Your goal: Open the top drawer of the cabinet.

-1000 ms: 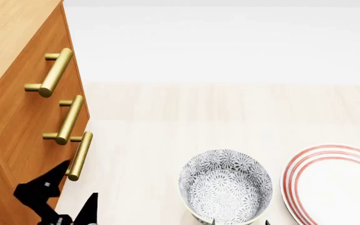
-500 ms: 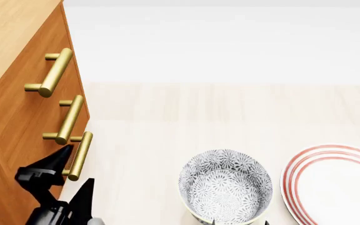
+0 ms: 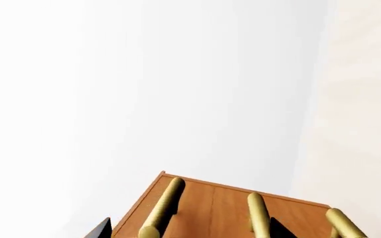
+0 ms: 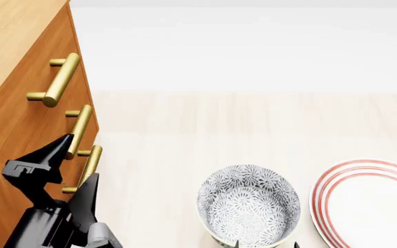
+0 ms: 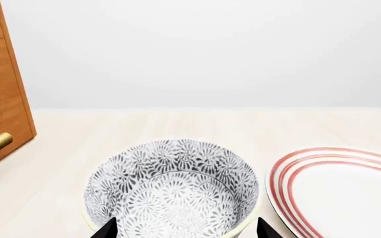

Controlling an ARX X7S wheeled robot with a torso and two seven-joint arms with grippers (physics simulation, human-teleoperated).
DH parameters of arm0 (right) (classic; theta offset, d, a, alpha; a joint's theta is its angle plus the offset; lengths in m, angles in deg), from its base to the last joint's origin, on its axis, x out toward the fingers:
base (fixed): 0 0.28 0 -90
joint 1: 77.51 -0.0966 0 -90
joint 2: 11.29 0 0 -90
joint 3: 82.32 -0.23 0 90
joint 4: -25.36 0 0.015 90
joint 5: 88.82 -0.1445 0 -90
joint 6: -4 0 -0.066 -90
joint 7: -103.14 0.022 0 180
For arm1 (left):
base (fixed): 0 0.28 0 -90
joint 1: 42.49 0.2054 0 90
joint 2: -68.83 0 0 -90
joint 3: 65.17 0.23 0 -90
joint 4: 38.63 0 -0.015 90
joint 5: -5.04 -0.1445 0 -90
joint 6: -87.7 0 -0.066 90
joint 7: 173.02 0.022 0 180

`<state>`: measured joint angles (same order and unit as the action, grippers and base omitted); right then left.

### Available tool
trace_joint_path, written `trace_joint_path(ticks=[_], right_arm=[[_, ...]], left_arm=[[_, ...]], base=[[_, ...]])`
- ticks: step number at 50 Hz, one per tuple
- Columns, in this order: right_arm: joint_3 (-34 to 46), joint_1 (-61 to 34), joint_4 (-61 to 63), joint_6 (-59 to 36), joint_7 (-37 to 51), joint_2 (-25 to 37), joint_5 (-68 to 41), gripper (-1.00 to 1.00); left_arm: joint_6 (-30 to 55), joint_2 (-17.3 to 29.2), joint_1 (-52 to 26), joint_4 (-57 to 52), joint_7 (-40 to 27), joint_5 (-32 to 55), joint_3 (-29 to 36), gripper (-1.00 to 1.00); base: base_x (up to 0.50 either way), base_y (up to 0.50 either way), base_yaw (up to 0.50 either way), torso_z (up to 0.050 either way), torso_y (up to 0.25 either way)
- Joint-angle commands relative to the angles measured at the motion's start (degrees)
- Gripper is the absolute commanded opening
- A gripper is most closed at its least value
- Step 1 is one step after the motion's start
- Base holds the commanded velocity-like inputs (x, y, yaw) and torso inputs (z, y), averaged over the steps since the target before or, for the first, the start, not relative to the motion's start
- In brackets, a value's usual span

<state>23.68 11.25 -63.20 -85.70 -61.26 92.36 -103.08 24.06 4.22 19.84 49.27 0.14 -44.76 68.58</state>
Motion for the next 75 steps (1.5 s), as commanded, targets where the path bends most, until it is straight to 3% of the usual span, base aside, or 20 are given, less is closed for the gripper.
trace_joint_path(ticks=[1, 29, 42, 75], right_arm=[[-1.09, -0.18, -0.52, 0.45, -1.05, -0.93, 0.75, 1.00], [-0.14, 0.01, -0.62, 0.83, -0.67, -0.44, 0.48, 1.00], [0.17, 0.01, -0.28, 0.57, -0.34, -0.14, 0.20, 1.00], [0.76, -0.63, -0.61, 0.73, 0.51, 0.36, -0.52, 1.00]], left_arm=[[1.03, 0.16, -1.50, -3.42, 4.25, -1.31, -2.31, 1.00], [1.15, 4.49, -6.47, -5.76, 12.02, -5.53, -0.37, 1.00], [0.46, 3.46, -8.65, -5.46, 15.57, 1.54, -3.41, 1.00], [-2.27, 1.20, -15.44, 4.85, 17.18, 6.66, -4.18, 1.00]], base=[[0.00, 0.00, 0.00, 0.000, 0.000], [0.00, 0.00, 0.00, 0.000, 0.000], [0.00, 0.00, 0.00, 0.000, 0.000], [0.00, 0.00, 0.00, 0.000, 0.000]])
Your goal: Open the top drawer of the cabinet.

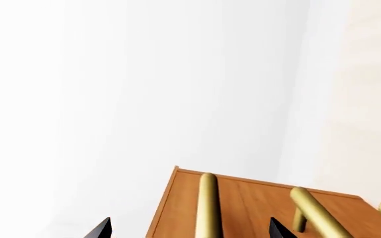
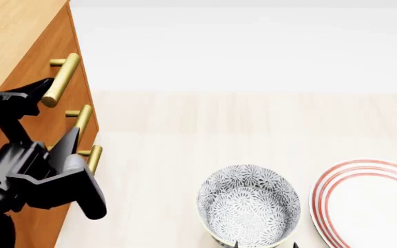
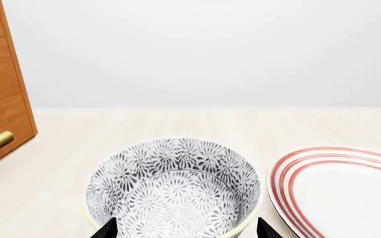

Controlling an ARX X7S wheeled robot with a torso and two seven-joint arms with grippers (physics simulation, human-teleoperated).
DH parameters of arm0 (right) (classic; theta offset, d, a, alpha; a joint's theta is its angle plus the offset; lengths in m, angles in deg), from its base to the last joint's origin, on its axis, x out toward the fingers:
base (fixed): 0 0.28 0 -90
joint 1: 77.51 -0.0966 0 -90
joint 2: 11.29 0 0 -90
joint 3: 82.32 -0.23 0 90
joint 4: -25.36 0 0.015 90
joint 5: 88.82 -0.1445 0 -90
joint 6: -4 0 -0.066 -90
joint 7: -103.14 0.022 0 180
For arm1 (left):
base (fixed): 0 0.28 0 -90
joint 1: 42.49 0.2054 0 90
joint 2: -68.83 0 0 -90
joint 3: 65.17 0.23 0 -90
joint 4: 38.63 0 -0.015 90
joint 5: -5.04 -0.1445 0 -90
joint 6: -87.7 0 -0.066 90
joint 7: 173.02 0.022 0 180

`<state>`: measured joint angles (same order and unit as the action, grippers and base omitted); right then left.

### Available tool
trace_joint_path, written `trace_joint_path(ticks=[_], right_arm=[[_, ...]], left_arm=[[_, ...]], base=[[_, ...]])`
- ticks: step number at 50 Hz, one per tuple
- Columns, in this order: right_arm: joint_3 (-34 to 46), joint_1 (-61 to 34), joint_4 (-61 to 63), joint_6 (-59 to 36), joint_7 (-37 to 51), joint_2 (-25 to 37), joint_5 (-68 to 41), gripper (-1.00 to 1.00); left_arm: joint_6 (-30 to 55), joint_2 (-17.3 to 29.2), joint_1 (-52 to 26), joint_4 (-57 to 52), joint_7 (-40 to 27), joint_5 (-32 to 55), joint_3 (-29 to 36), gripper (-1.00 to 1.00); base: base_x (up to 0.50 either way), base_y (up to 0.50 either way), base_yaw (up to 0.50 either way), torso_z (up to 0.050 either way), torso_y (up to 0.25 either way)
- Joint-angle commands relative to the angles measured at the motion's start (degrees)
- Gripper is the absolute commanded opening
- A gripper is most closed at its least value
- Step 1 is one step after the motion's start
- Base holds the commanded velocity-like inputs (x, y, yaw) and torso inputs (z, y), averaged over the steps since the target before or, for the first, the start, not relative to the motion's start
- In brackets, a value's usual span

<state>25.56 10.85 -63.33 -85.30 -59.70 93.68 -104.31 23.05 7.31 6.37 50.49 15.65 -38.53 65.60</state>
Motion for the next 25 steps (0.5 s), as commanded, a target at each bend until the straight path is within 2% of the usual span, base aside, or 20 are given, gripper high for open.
trace_joint_path(ticks=[1, 25], right_arm=[[-1.11, -0.23, -0.46, 0.32, -1.04, -0.94, 0.67, 1.00], [-0.51, -0.25, -0.33, 0.15, -0.58, -0.54, 0.11, 1.00]], left_arm=[[-1.26, -1.97, -2.15, 3.86, 1.63, 0.41, -1.19, 1.00], [-2.32, -3.41, -5.99, 9.45, 1.90, 0.79, -0.27, 1.00]], base=[[0.00, 0.00, 0.00, 0.000, 0.000], [0.00, 0.00, 0.00, 0.000, 0.000]])
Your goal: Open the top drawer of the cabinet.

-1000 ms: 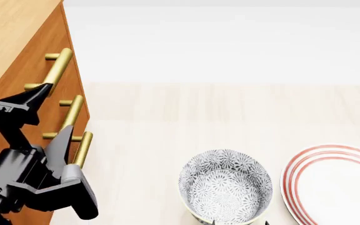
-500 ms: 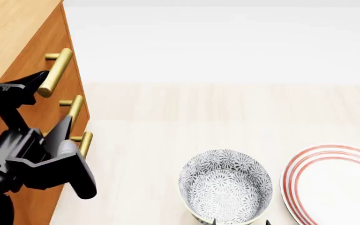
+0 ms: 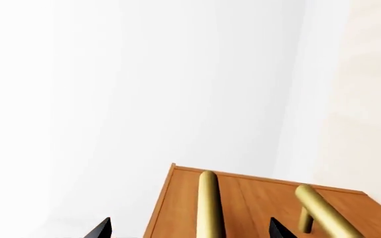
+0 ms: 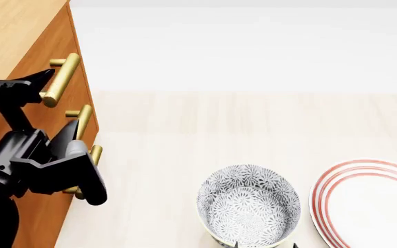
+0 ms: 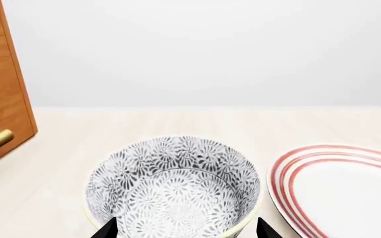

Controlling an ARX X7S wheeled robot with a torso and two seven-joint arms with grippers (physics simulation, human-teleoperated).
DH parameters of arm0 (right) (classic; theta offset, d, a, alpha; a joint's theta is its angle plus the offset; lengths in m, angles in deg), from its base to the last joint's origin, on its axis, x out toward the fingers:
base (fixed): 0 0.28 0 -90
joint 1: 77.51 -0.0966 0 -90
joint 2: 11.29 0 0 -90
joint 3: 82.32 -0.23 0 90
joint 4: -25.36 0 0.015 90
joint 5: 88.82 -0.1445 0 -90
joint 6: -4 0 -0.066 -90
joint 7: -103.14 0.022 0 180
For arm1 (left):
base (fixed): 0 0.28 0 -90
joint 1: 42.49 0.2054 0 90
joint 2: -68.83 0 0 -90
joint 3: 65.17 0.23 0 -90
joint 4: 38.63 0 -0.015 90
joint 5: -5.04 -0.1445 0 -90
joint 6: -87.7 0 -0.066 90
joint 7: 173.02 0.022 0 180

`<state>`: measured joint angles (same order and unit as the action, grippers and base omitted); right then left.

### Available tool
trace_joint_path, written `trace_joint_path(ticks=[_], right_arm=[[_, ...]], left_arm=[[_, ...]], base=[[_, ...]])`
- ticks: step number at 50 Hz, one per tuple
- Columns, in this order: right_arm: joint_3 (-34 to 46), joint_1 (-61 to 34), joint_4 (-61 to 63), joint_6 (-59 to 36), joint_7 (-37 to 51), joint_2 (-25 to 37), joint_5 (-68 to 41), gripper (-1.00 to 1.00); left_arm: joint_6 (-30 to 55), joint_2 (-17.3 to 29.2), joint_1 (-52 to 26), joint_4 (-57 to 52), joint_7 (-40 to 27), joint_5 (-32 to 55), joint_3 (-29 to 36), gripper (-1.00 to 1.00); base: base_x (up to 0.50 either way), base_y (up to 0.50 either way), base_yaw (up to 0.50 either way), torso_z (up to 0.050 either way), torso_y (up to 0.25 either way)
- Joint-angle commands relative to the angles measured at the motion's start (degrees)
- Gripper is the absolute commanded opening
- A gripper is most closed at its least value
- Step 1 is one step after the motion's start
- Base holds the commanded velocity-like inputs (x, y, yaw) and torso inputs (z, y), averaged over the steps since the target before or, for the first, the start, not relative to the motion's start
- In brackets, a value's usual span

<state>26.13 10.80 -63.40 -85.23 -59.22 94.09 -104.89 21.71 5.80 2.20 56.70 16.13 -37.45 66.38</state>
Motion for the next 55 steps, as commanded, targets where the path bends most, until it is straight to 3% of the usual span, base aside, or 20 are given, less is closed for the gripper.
trace_joint_path(ticks=[1, 55], right_arm=[[-1.04, -0.22, -0.41, 0.18, -1.09, -0.97, 0.68, 1.00], [0.04, -0.46, -0.97, 0.51, -0.18, -0.21, -0.17, 1.00]], left_arm=[[-1.02, -1.99, -1.96, 3.53, 1.37, -0.25, -1.02, 1.00], [-1.76, -7.18, -6.08, 18.78, -3.17, 1.49, -0.41, 1.00]], base=[[0.00, 0.00, 0.00, 0.000, 0.000], [0.00, 0.00, 0.00, 0.000, 0.000]])
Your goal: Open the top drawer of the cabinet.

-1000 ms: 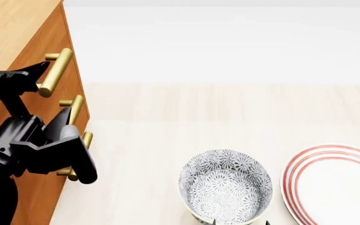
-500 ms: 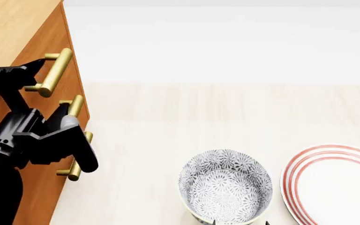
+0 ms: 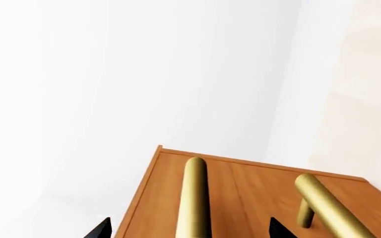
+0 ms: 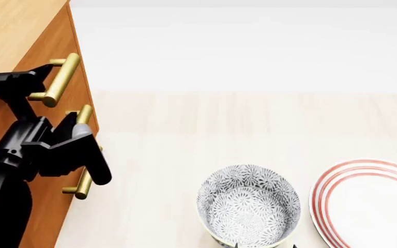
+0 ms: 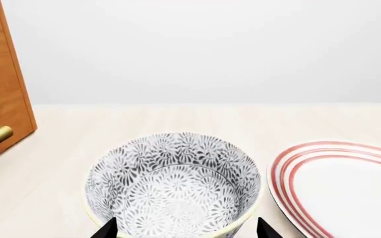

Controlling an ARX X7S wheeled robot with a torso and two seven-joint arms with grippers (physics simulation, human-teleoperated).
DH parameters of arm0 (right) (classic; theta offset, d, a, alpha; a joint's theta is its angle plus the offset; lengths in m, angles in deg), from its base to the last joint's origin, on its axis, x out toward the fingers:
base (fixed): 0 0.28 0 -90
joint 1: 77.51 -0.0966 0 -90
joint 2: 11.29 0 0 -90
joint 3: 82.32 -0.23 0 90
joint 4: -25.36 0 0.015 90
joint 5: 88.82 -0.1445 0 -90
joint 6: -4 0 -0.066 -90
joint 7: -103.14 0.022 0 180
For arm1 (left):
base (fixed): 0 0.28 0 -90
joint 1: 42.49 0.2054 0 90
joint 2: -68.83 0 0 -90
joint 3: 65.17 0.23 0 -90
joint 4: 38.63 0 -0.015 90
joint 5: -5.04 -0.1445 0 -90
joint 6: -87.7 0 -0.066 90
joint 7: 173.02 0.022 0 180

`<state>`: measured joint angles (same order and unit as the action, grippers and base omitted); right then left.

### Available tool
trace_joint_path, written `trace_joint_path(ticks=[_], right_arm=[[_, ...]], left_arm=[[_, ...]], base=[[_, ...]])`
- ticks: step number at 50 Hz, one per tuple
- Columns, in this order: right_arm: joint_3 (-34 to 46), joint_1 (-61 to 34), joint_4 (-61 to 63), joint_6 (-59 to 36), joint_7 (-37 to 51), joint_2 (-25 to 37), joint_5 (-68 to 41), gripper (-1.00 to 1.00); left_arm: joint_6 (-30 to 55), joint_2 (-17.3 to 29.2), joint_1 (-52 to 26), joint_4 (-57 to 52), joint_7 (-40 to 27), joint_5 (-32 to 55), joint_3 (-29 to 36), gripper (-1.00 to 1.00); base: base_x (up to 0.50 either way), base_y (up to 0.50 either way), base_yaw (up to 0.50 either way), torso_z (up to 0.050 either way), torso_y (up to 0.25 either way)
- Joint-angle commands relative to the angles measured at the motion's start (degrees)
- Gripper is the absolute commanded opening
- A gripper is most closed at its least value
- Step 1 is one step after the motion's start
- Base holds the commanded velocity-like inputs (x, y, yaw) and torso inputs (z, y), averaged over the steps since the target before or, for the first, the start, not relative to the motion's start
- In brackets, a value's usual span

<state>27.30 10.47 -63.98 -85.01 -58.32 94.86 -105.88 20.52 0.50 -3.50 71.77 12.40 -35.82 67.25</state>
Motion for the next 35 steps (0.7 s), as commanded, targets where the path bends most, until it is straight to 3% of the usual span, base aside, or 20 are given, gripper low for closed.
trace_joint_path(ticks=[1, 16, 17, 35], right_arm=[[-1.11, -0.13, -0.35, 0.26, -1.06, -0.95, 0.79, 1.00], [-0.79, -0.39, -0.54, 0.02, -0.84, -0.77, 0.52, 1.00], [-0.76, -0.38, -0.48, 0.05, -0.82, -0.74, 0.53, 1.00], [-0.64, -0.56, -0.29, -0.16, -0.29, -0.51, 0.17, 1.00]], left_arm=[[-0.63, -1.96, -0.41, 3.97, 0.44, -0.10, -1.27, 1.00], [0.37, -2.87, -0.96, 6.67, -0.73, 0.26, -1.80, 1.00], [0.62, -2.97, -1.04, 6.81, -0.81, 0.21, -1.87, -1.00], [1.94, -2.65, -0.89, 6.08, -0.10, -0.67, -1.22, -1.00]], base=[[0.00, 0.00, 0.00, 0.000, 0.000], [0.00, 0.00, 0.00, 0.000, 0.000], [0.00, 0.00, 0.00, 0.000, 0.000], [0.00, 0.00, 0.00, 0.000, 0.000]])
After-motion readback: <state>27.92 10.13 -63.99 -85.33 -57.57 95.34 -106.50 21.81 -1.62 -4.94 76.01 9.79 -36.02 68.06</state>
